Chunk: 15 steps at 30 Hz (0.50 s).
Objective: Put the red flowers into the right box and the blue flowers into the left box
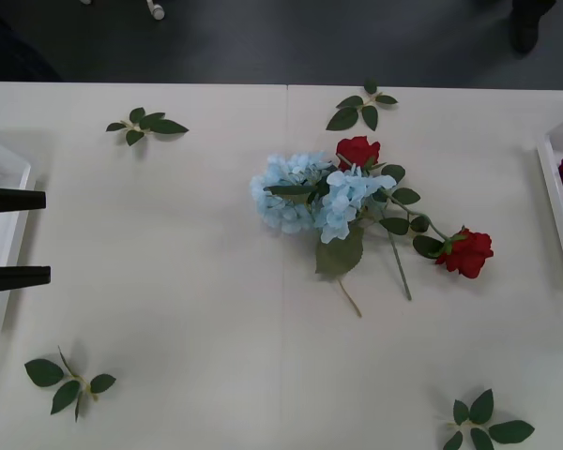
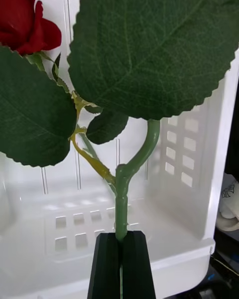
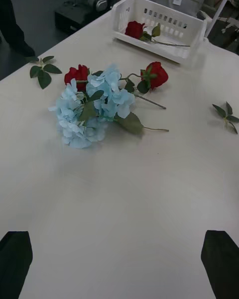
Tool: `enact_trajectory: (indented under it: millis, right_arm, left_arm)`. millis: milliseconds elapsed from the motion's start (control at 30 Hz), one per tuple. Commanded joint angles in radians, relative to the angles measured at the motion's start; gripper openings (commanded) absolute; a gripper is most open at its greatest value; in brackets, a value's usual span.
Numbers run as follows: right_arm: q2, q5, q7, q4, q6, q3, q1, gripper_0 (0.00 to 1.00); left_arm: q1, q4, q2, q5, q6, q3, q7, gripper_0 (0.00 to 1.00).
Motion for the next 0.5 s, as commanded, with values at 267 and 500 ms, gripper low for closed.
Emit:
enact_trajectory:
  millis: [267,500]
  right_arm:
    - [0.001,-0.032,0.005,-0.008,-0.009,-0.035,-0.020,0.02]
    - [0.002,-0.049,0.002,-0.007,-0.025,-0.035,-0.019,0.77]
  left_arm:
    - [-0.014,-0.010,0.017,0.003,-0.010,0.012,-0.039,1.00]
    - [-0.014,-0.010,0.017,0.003,-0.010,0.012,-0.039,1.00]
